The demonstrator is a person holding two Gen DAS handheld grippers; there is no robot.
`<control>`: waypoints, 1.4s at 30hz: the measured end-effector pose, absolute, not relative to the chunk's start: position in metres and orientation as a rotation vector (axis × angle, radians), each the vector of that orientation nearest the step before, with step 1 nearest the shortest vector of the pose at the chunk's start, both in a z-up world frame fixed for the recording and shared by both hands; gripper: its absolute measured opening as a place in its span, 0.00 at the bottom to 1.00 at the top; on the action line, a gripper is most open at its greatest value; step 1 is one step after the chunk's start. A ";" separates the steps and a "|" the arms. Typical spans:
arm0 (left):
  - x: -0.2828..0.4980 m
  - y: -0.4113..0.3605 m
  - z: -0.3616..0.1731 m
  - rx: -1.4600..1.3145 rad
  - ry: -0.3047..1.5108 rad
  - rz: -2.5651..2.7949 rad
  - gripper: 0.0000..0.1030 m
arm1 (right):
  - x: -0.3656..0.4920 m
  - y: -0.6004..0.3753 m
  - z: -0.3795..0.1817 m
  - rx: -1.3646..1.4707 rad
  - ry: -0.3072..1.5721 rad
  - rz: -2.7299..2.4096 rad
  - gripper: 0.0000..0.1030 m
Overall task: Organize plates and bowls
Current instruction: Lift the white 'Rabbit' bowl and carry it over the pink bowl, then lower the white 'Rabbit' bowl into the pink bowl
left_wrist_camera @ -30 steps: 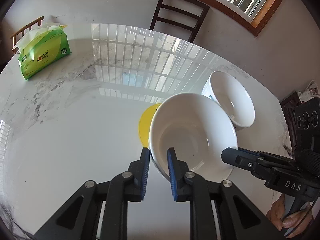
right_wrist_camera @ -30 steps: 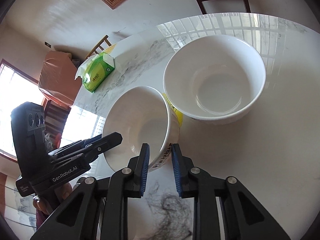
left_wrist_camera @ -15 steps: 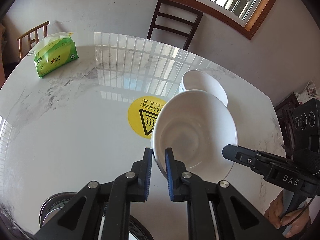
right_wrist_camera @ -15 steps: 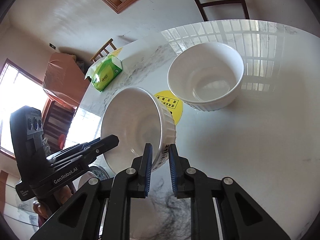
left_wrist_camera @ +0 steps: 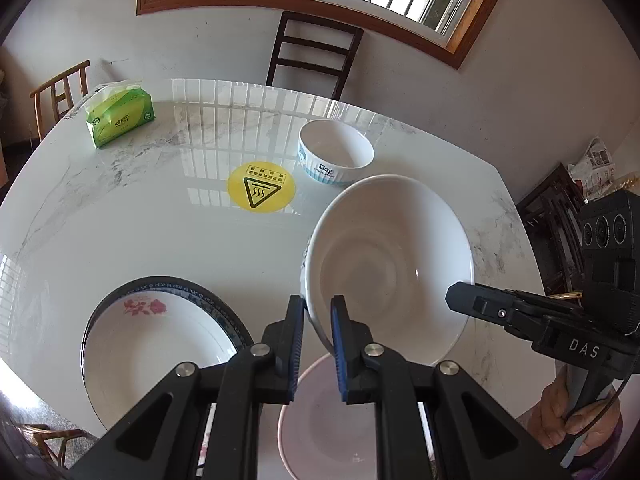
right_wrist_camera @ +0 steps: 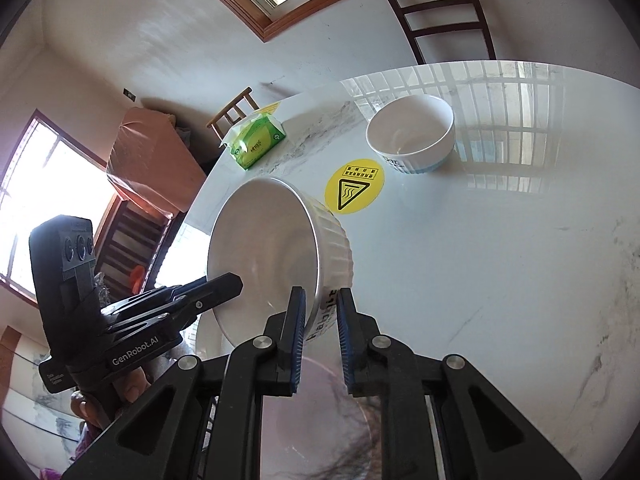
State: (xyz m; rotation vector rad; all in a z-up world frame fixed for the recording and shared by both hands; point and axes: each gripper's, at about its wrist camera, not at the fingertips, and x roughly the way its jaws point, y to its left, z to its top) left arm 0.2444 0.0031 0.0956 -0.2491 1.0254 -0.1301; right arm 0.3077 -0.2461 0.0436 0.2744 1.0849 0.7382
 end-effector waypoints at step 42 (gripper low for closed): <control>0.154 -0.023 0.037 -0.190 1.177 -0.163 0.14 | 0.203 -0.254 -0.004 0.203 1.200 0.674 0.16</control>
